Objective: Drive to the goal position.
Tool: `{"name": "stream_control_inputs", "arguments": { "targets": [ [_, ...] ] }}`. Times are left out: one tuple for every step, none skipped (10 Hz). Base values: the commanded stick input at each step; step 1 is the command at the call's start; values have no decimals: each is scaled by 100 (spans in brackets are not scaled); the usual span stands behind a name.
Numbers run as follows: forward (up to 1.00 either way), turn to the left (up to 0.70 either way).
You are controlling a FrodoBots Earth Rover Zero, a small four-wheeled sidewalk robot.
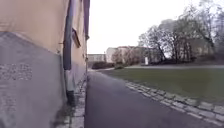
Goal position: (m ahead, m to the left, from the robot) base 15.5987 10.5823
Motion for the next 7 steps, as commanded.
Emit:
{"name": "stream_control_inputs", "arguments": {
  "targets": [
    [70,0],
    [70,0],
    [70,0],
    [70,0],
    [70,0],
    [70,0],
    [70,0]
  ]
}}
